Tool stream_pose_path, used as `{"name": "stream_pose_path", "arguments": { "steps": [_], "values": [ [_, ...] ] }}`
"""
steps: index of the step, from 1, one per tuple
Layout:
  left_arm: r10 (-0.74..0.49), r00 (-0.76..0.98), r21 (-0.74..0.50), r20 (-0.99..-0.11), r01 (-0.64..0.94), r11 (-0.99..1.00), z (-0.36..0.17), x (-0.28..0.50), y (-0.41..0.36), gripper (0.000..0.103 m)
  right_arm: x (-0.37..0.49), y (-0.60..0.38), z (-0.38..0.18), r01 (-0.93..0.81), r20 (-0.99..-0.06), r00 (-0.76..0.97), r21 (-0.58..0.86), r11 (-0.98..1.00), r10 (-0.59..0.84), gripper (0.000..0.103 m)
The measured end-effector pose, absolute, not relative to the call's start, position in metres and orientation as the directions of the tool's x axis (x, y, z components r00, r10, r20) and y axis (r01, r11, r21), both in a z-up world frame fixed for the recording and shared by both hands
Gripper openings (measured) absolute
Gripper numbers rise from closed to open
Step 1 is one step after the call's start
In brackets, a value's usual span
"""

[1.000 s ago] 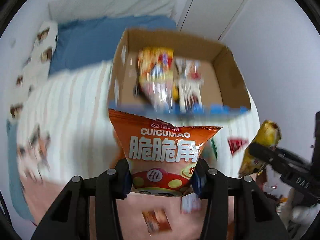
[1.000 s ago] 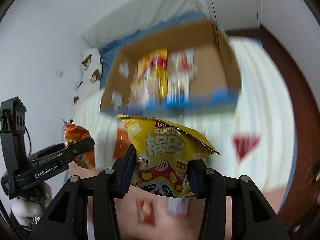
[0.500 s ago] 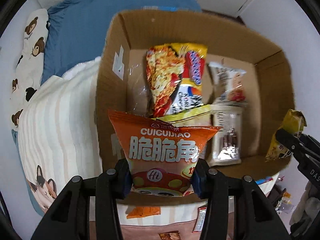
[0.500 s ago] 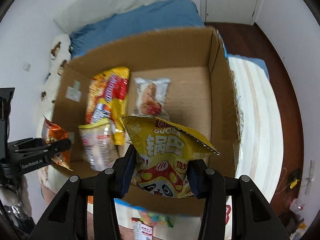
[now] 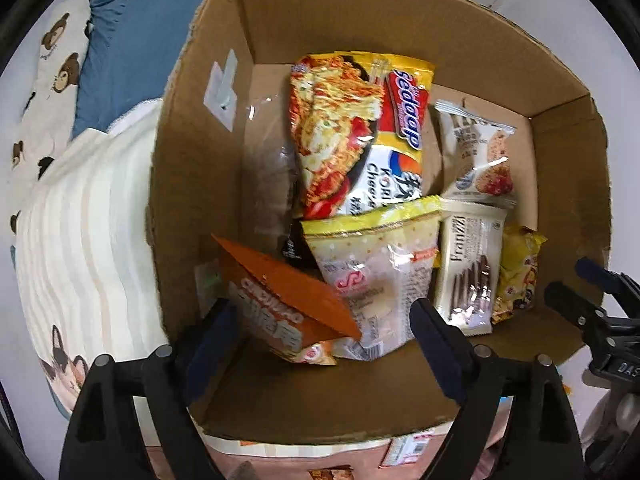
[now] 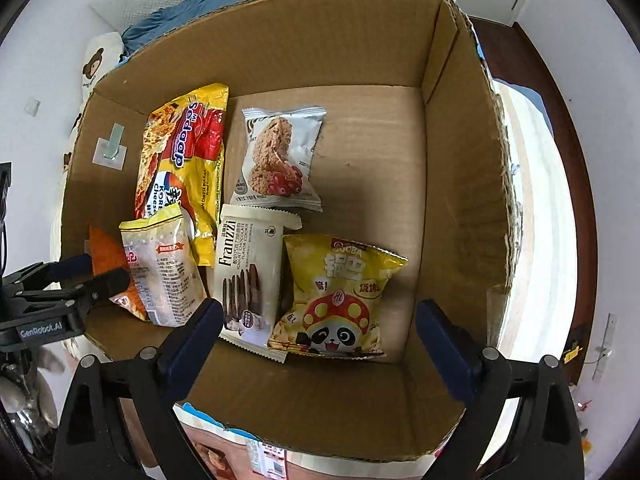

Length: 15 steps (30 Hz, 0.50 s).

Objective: Organize snacks
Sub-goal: 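Lower both held bags into the box and open both tools, then lift both tools away from the box toward the remaining snacks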

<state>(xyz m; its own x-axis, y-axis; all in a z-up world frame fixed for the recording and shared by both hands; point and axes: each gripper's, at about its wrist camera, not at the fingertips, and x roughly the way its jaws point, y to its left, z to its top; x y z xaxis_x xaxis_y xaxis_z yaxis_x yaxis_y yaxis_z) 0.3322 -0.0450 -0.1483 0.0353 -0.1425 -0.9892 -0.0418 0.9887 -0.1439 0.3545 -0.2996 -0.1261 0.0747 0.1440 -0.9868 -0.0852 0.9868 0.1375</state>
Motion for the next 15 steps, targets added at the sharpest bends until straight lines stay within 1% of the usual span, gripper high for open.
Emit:
{"name": "stream_pose_path", "arguments": {
  "steps": [9, 15],
  "values": [
    [-0.149, 0.17, -0.158, -0.974, -0.042, 0.987, -0.113, 0.323, -0.05, 0.089, 0.338, -0.299, -0.108, -0.085, -0.98, 0.132, 0.14, 0.987, 0.15, 0.099],
    [-0.109, 0.302, -0.123, -0.947, -0.03, 0.992, -0.08, 0.293, -0.053, 0.089, 0.311, -0.298, -0.079, -0.089, -0.96, 0.252, 0.101, 0.991, 0.12, 0.099]
  ]
}}
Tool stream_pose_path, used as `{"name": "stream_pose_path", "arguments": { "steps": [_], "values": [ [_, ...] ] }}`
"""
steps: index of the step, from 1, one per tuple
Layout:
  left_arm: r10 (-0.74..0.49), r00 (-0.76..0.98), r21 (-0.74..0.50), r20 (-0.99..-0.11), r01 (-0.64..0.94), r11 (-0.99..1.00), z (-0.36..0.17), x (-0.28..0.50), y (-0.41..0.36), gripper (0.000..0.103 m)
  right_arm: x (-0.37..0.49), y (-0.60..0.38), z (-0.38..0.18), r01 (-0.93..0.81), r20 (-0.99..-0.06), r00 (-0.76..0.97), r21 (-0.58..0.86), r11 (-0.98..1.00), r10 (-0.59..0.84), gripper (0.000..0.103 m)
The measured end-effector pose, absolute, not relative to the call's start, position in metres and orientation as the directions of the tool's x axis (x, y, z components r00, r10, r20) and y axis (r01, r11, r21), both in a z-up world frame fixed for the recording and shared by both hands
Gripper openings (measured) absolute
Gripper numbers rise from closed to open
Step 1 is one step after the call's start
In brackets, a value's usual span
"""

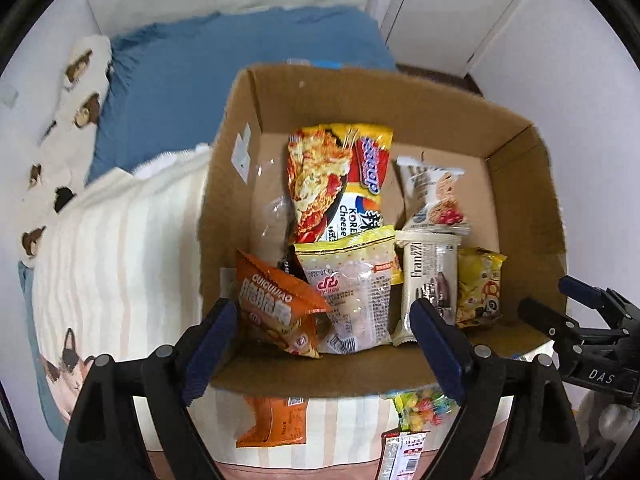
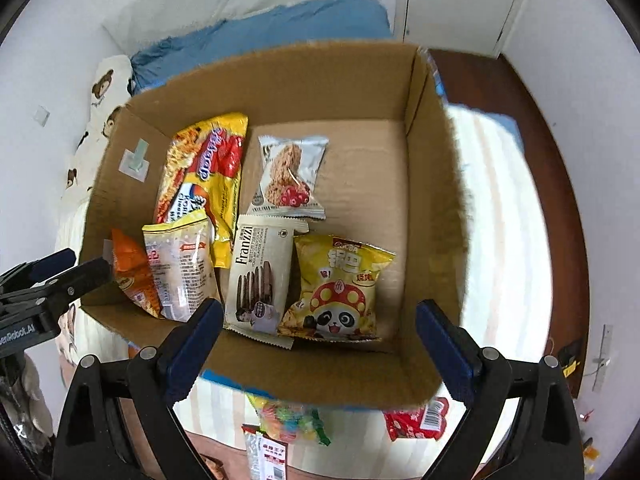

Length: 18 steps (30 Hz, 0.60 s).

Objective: Organize snacks
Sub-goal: 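Lift both tools away from the box toward the remaining snacks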

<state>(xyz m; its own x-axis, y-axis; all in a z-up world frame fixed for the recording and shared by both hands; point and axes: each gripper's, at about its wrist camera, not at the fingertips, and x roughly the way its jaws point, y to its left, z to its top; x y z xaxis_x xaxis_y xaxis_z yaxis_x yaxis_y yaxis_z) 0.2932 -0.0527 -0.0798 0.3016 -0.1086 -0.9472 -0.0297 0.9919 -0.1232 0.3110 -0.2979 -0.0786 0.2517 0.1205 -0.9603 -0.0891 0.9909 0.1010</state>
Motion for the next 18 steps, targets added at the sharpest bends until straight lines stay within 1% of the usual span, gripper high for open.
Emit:
{"name": "stream_pose_path", "arguments": {
  "steps": [7, 18],
  "values": [
    [-0.063, 0.426, -0.078, -0.903, -0.018, 0.997, -0.048, 0.251, -0.059, 0.089, 0.269, -0.301, -0.042, -0.085, -0.917, 0.386, 0.071, 0.994, 0.099, 0.099],
    [-0.016, 0.573, -0.045, -0.819, -0.037, 0.998, -0.007, 0.199, -0.063, 0.089, 0.206, -0.297, 0.005, -0.097, -0.848, 0.522, 0.054, 0.994, 0.097, 0.099]
  ]
}}
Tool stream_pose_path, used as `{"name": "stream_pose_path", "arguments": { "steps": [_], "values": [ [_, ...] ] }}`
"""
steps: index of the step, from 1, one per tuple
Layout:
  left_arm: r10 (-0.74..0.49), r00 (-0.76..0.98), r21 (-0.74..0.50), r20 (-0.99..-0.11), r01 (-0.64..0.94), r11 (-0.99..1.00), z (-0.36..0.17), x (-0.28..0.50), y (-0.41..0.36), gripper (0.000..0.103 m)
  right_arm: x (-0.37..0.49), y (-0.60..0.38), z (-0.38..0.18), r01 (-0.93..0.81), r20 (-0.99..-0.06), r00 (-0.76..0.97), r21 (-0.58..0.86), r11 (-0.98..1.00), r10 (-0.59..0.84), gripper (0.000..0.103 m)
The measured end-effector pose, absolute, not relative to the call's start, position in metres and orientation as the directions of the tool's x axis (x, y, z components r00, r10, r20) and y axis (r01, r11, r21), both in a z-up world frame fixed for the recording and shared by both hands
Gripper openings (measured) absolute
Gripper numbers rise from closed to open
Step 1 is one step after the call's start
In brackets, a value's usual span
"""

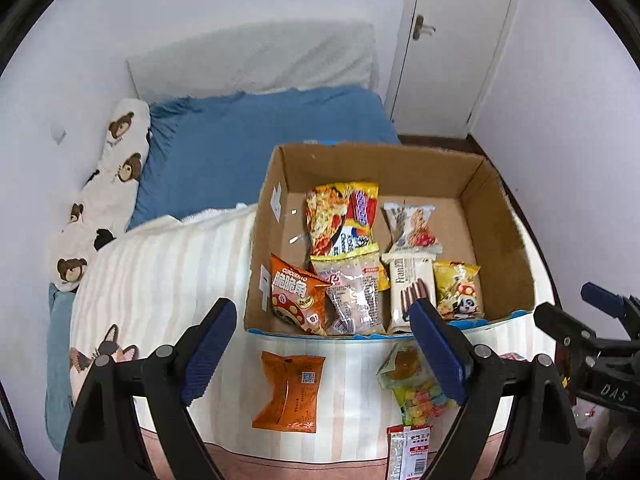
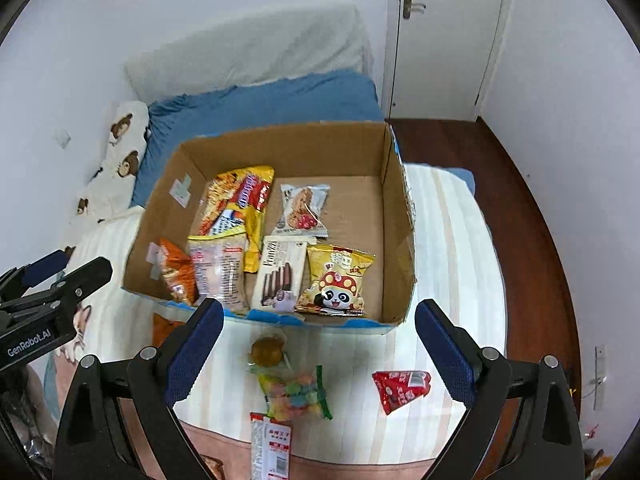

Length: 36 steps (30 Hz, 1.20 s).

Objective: Organize snacks
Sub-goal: 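Lift both tools away from the box toward the remaining snacks, then grasp the brown shrimp pack with left tool while right tool grasps red-white strip pack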

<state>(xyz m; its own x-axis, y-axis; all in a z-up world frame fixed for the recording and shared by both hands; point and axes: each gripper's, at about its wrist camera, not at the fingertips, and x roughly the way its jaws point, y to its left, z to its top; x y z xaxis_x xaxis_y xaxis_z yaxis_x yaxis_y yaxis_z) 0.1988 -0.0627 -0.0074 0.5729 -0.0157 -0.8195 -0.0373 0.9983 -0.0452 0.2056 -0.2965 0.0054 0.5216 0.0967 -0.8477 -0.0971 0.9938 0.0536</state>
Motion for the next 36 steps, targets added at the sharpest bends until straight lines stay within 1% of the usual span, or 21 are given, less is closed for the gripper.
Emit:
{"name": "stream_pose_path", "arguments": {
  "steps": [6, 10, 13, 15, 17, 18, 21, 22, 24, 25, 27, 29, 30, 31, 32, 33, 34, 36],
  "values": [
    [-0.019, 0.623, -0.051, -0.782, -0.034, 0.998, 0.013, 0.175, -0.065, 0.089, 0.177, -0.298, 0.029, -0.092, -0.809, 0.576, 0.078, 0.993, 0.117, 0.099],
    [-0.034, 0.633, -0.066, -0.773, -0.027, 0.997, 0.019, 0.159, -0.067, 0.089, 0.162, -0.299, 0.04, -0.095, -0.792, 0.594, 0.105, 0.99, 0.141, 0.099],
    [-0.035, 0.623, -0.067, -0.781, -0.028, 0.997, 0.015, 0.142, -0.066, 0.089, 0.146, -0.302, 0.037, -0.104, -0.795, 0.576, 0.157, 0.982, 0.188, 0.099],
    [-0.022, 0.605, -0.055, -0.796, -0.037, 0.998, 0.005, 0.128, -0.064, 0.089, 0.132, -0.304, 0.023, -0.108, -0.81, 0.538, 0.207, 0.972, 0.232, 0.099],
    [0.0, 0.571, -0.033, -0.821, -0.048, 0.998, -0.015, 0.112, -0.06, 0.089, 0.117, -0.304, 0.0, -0.105, -0.835, 0.487, 0.236, 0.966, 0.257, 0.099],
    [0.009, 0.533, -0.027, -0.846, -0.061, 0.998, -0.034, 0.101, -0.056, 0.089, 0.109, -0.304, -0.014, -0.099, -0.848, 0.457, 0.251, 0.963, 0.268, 0.099],
    [-0.026, 0.39, -0.064, -0.921, -0.086, 0.994, -0.092, 0.079, -0.045, 0.089, 0.09, -0.302, -0.057, -0.081, -0.879, 0.376, 0.283, 0.956, 0.292, 0.098],
    [-0.064, 0.313, -0.1, -0.947, -0.099, 0.99, -0.119, 0.07, -0.042, 0.089, 0.084, -0.302, -0.075, -0.064, -0.89, 0.343, 0.297, 0.953, 0.301, 0.095],
    [-0.113, 0.188, -0.138, -0.976, -0.127, 0.982, -0.164, 0.056, -0.039, 0.089, 0.075, -0.302, -0.106, -0.039, -0.907, 0.277, 0.319, 0.947, 0.317, 0.071],
    [-0.155, 0.125, -0.172, -0.98, -0.144, 0.974, -0.187, 0.049, -0.039, 0.089, 0.071, -0.303, -0.121, -0.024, -0.917, 0.242, 0.322, 0.946, 0.318, 0.068],
    [-0.214, 0.038, -0.217, -0.976, -0.186, 0.958, -0.224, 0.039, -0.043, 0.088, 0.065, -0.305, -0.141, -0.004, -0.925, 0.211, 0.323, 0.946, 0.316, 0.068],
    [-0.286, -0.01, -0.276, -0.958, -0.227, 0.934, -0.248, 0.038, -0.047, 0.087, 0.063, -0.304, -0.155, 0.003, -0.93, 0.191, 0.321, 0.947, 0.315, 0.068],
    [-0.298, -0.027, -0.282, -0.954, -0.245, 0.928, -0.258, 0.039, -0.049, 0.087, 0.064, -0.302, -0.159, 0.001, -0.932, 0.184, 0.318, 0.948, 0.313, 0.068],
    [-0.308, -0.041, -0.288, -0.951, -0.253, 0.924, -0.27, 0.041, -0.054, 0.085, 0.065, -0.299, -0.165, -0.001, -0.936, 0.169, 0.311, 0.95, 0.307, 0.068],
    [-0.303, -0.047, -0.283, -0.952, -0.247, 0.927, -0.277, 0.043, -0.058, 0.07, 0.068, -0.295, -0.171, -0.002, -0.94, 0.157, 0.307, 0.952, 0.303, 0.068],
    [-0.261, -0.055, -0.242, -0.964, -0.23, 0.943, -0.282, 0.045, -0.062, 0.06, 0.07, -0.292, -0.176, -0.003, -0.942, 0.147, 0.306, 0.952, 0.303, 0.068],
    [-0.226, -0.048, -0.212, -0.973, -0.207, 0.955, -0.283, 0.046, -0.065, 0.055, 0.072, -0.287, -0.183, -0.004, -0.945, 0.132, 0.302, 0.953, 0.3, 0.068],
    [-0.217, -0.029, -0.207, -0.976, -0.198, 0.958, -0.28, 0.047, -0.065, 0.055, 0.077, -0.277, -0.194, -0.012, -0.95, 0.109, 0.291, 0.957, 0.291, 0.068]
  ]
}}
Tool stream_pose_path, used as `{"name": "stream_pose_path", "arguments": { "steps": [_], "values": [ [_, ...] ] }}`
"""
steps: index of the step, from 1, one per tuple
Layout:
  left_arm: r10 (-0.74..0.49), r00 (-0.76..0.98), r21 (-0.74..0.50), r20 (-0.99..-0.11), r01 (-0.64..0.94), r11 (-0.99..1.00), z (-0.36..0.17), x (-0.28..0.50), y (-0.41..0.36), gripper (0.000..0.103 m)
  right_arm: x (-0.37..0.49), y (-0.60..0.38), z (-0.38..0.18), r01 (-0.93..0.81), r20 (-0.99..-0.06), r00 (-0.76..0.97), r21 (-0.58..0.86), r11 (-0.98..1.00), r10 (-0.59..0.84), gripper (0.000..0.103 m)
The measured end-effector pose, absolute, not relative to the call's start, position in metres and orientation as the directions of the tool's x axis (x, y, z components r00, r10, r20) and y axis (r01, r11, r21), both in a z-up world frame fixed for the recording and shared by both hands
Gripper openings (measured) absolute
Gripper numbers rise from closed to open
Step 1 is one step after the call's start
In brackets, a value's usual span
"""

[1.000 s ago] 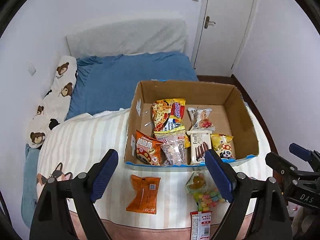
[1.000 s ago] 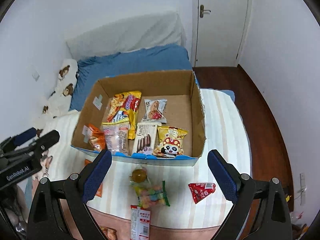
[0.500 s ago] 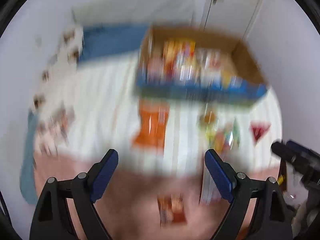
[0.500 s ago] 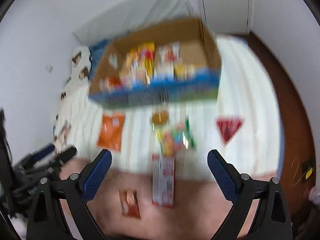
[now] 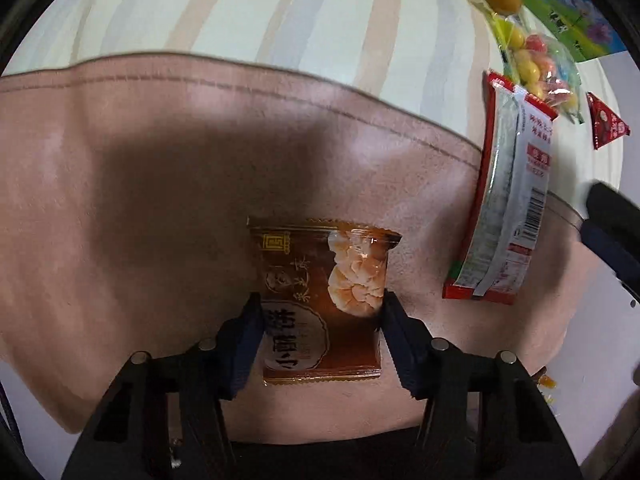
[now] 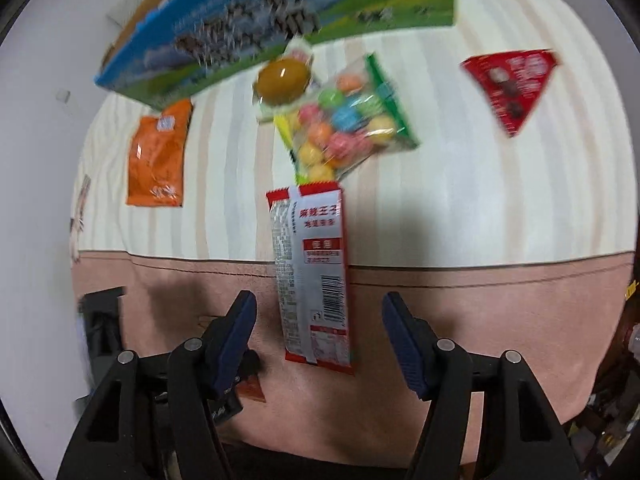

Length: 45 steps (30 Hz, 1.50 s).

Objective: Organize snacks
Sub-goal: 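Grasp the brown shrimp pack with left tool while right tool grasps red-white strip pack, then carry both packs into the box and open both tools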

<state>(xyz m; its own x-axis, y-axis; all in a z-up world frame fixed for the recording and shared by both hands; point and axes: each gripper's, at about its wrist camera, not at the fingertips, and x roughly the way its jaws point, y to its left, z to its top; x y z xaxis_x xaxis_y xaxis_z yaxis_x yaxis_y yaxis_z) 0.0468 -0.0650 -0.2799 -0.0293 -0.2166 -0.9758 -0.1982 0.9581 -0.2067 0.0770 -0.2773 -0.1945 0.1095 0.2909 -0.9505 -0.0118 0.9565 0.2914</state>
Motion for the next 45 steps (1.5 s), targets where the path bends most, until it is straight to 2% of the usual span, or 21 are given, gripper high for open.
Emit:
{"name": "stream_pose_path", "arguments": {
  "steps": [4, 7, 9, 10, 16, 19, 23, 27, 32, 36, 42, 45],
  "values": [
    [-0.133, 0.03, -0.136, -0.991, -0.204, 0.969, -0.265, 0.058, -0.049, 0.055, 0.089, -0.252, -0.229, -0.018, -0.966, 0.054, 0.253, 0.967, 0.254, 0.068],
    [-0.107, 0.047, -0.115, -0.993, -0.225, 0.968, -0.261, 0.07, -0.038, 0.055, 0.088, -0.236, -0.242, -0.069, -0.984, 0.055, 0.163, 0.984, 0.167, 0.068],
    [-0.106, 0.05, -0.115, -0.993, -0.228, 0.967, -0.26, 0.076, -0.036, 0.055, 0.079, -0.233, -0.241, -0.103, -0.987, 0.082, 0.131, 0.986, 0.14, 0.055],
    [-0.107, 0.052, -0.116, -0.993, -0.229, 0.967, -0.259, 0.077, -0.037, 0.055, 0.071, -0.234, -0.241, -0.127, -0.987, 0.08, 0.127, 0.984, 0.137, 0.054],
    [-0.129, 0.032, -0.133, -0.991, -0.192, 0.972, -0.262, 0.071, -0.048, 0.055, 0.029, -0.251, -0.247, -0.116, -0.98, -0.003, 0.196, 0.974, 0.197, 0.051],
    [-0.126, 0.016, -0.127, -0.992, -0.168, 0.978, -0.268, 0.069, -0.058, 0.055, 0.02, -0.26, -0.253, -0.057, -0.968, -0.015, 0.252, 0.966, 0.252, 0.058],
    [-0.09, 0.004, -0.09, -0.996, -0.142, 0.986, -0.274, 0.076, -0.07, 0.056, 0.022, -0.257, -0.262, -0.032, -0.971, -0.021, 0.238, 0.971, 0.237, 0.059],
    [-0.071, 0.022, -0.073, -0.997, -0.127, 0.989, -0.267, 0.072, -0.088, 0.055, 0.017, -0.256, -0.263, -0.034, -0.978, 0.011, 0.209, 0.977, 0.209, 0.046],
    [-0.098, 0.065, -0.105, -0.993, -0.109, 0.988, -0.239, 0.068, -0.098, 0.055, 0.013, -0.267, -0.238, -0.033, -0.965, 0.066, 0.25, 0.968, 0.252, 0.044],
    [-0.136, 0.144, -0.149, -0.98, -0.079, 0.986, -0.194, 0.084, -0.11, 0.055, 0.021, -0.282, -0.205, -0.028, -0.94, 0.125, 0.317, 0.948, 0.318, 0.043],
    [-0.244, 0.283, -0.258, -0.928, -0.015, 0.966, -0.1, 0.142, -0.12, 0.055, 0.074, -0.297, -0.112, -0.086, -0.879, 0.264, 0.39, 0.917, 0.398, 0.043],
    [-0.242, 0.349, -0.247, -0.906, 0.03, 0.969, -0.053, 0.19, -0.115, 0.055, 0.116, -0.307, -0.071, -0.095, -0.853, 0.33, 0.395, 0.914, 0.403, 0.043]
  ]
}}
